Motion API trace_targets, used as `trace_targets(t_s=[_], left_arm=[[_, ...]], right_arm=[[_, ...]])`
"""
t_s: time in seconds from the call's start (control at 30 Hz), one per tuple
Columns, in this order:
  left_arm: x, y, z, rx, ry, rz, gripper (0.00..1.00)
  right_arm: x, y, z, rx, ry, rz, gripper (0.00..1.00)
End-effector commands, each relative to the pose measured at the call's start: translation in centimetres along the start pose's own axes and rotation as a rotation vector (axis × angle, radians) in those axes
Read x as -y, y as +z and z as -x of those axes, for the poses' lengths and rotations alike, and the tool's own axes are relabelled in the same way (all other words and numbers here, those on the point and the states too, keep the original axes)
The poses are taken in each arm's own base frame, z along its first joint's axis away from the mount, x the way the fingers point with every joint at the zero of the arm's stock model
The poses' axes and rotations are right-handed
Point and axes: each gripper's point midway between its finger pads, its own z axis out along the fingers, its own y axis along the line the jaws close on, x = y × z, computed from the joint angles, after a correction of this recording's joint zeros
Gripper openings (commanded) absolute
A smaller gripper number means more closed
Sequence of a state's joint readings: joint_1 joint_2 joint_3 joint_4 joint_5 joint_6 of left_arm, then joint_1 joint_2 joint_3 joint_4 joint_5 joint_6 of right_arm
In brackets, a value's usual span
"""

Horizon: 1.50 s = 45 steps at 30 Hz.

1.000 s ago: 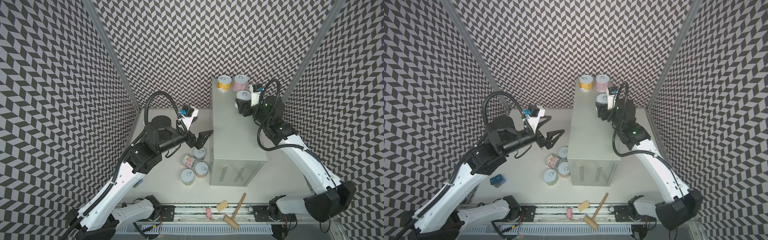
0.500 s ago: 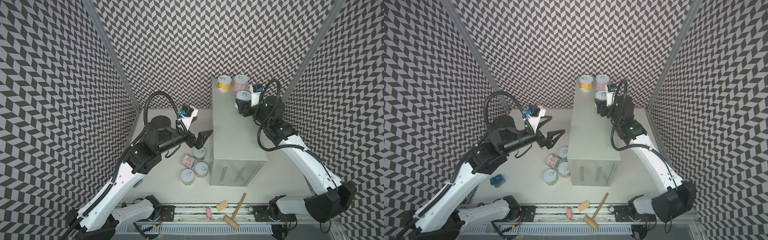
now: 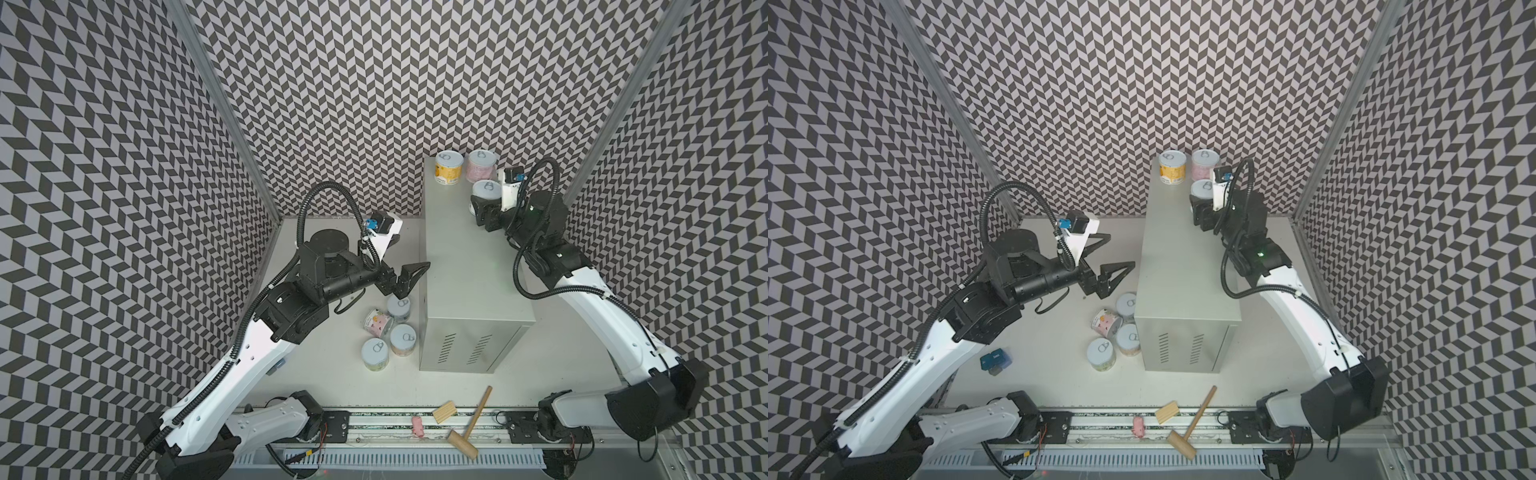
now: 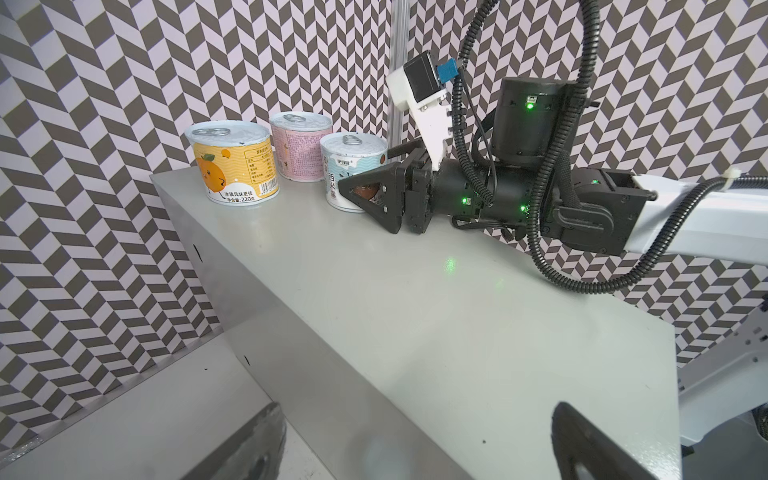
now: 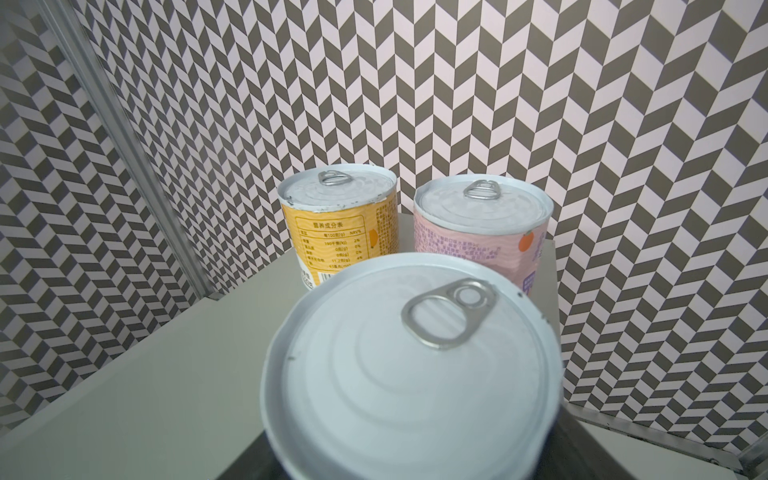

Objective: Place and organize the canned foods onto the counter
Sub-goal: 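Set the light-blue can beside the pink can with the right gripper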

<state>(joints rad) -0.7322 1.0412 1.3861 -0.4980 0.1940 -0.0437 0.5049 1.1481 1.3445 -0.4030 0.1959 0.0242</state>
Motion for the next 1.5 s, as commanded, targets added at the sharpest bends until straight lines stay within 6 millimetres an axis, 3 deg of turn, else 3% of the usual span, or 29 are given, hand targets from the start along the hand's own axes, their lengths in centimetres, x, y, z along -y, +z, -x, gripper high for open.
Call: trace_targets(t_s=[0.0,0.33,0.63,0.83,1.03,1.27,1.47], left_arm=[[-0.4,-0.3,0.7,0.034,0.019,0.020,1.00],[-0.3,0.0,0.6,0.035,0.015,-0.002,1.00],[0.5,1.0,0.4,0.016,0.004,-0.056,1.00],[0.6,1.3,0.3,0.014,0.001,-0.066,1.00],[0.6,1.4,0.3,0.016,0.002,-0.070,1.00],[0.7,1.5,0.3,0.017,-0.001,-0.078,1.00],[0.8,1.7,0.2,0.012,-0.005,-0.083,1.00]], right_arm=[[-0.3,1.5,3.0,0.092,-0.003,0.074,0.70],[1.7,6.8,2.5,0.104,-0.019,0.051,0.71],[2.7,8.6,1.9,0.108,-0.031,0.032,0.74],[2.8,8.1,1.8,0.129,-0.032,0.035,0.86],[2.8,7.2,0.8,0.133,-0.034,0.040,0.92],[3.2,6.8,-0.2,0.131,-0.025,0.023,0.92],[3.5,6.6,-0.1,0.142,-0.033,0.017,0.86]])
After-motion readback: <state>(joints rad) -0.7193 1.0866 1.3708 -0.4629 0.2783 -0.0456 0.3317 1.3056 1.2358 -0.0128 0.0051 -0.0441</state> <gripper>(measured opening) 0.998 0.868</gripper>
